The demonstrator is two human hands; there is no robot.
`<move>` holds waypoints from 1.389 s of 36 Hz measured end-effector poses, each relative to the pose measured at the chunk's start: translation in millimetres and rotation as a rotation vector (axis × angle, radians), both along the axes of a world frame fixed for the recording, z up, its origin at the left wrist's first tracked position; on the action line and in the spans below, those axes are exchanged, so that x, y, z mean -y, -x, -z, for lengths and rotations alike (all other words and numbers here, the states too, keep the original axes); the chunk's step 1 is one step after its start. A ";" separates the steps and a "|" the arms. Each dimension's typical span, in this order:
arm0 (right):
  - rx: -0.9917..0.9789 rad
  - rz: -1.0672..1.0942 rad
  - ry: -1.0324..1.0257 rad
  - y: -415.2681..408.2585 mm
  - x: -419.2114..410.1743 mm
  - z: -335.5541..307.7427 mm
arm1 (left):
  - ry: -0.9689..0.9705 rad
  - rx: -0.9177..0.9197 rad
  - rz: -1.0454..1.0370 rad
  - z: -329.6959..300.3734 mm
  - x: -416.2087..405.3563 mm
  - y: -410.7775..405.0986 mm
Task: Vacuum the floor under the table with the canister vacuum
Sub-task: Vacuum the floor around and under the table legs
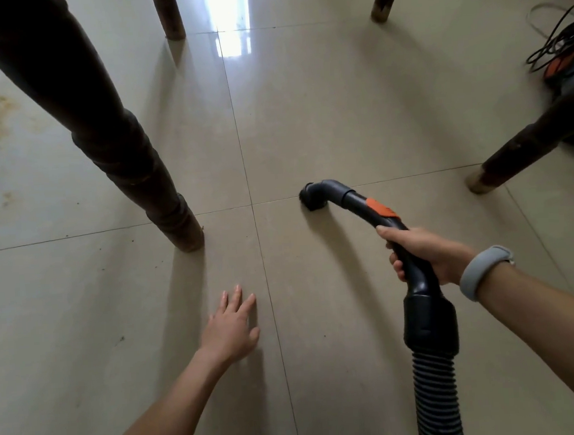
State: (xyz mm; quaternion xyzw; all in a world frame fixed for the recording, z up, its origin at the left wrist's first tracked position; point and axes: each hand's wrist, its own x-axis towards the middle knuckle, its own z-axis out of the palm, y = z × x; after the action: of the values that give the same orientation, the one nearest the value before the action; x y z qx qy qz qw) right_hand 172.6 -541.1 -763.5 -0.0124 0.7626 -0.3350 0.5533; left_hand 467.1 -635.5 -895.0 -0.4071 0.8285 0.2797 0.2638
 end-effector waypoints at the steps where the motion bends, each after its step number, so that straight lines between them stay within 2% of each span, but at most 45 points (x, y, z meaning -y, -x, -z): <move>1: 0.026 -0.011 -0.012 -2.1 0.1 -0.7 | -0.003 0.002 0.006 -0.3 0.7 -0.2; 6: 0.179 -0.123 -0.071 -16.9 -7.2 -2.0 | -0.001 0.007 -0.008 -3.3 -0.4 2.8; 12: -0.060 -0.010 0.021 5.1 18.9 4.4 | 0.010 0.008 0.000 -2.7 -2.3 2.4; 17: -0.064 -0.012 0.023 2.7 38.9 6.9 | 0.006 0.020 0.026 -2.3 1.1 0.0; 22: -0.014 -0.146 0.003 -6.7 43.4 7.4 | 0.025 0.010 -0.005 -5.2 -3.6 3.0; 24: -0.052 -0.165 0.006 -1.5 45.3 7.2 | 0.035 0.011 -0.002 -4.1 -4.8 2.9; 31: -0.231 0.015 0.097 2.1 61.8 19.3 | 0.101 0.053 0.066 -1.9 -4.1 -0.2; 34: -0.208 -0.026 0.117 -15.2 62.5 25.8 | 0.152 0.095 0.081 0.8 0.7 -3.7; 38: -0.218 -0.179 0.097 -6.1 62.6 22.8 | 0.108 0.121 0.039 3.4 11.1 0.4; 41: -0.308 -0.080 0.098 15.7 70.5 22.0 | 0.089 0.126 0.022 5.2 11.1 3.9; 44: -0.315 0.030 0.088 16.2 80.5 28.1 | 0.092 0.117 0.012 6.9 11.6 3.2; 46: -0.267 -0.009 0.085 6.1 85.0 32.0 | 0.100 0.119 0.013 6.3 12.1 2.6; 50: -0.149 -0.248 0.094 -10.4 89.8 26.5 | 0.100 0.112 -0.007 5.8 11.8 3.2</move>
State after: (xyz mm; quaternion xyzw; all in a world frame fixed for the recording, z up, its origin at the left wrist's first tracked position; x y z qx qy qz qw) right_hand 183.0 -630.9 -790.0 -0.1572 0.7774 -0.2977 0.5313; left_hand 463.8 -647.3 -900.8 -0.4377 0.8241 0.2155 0.2879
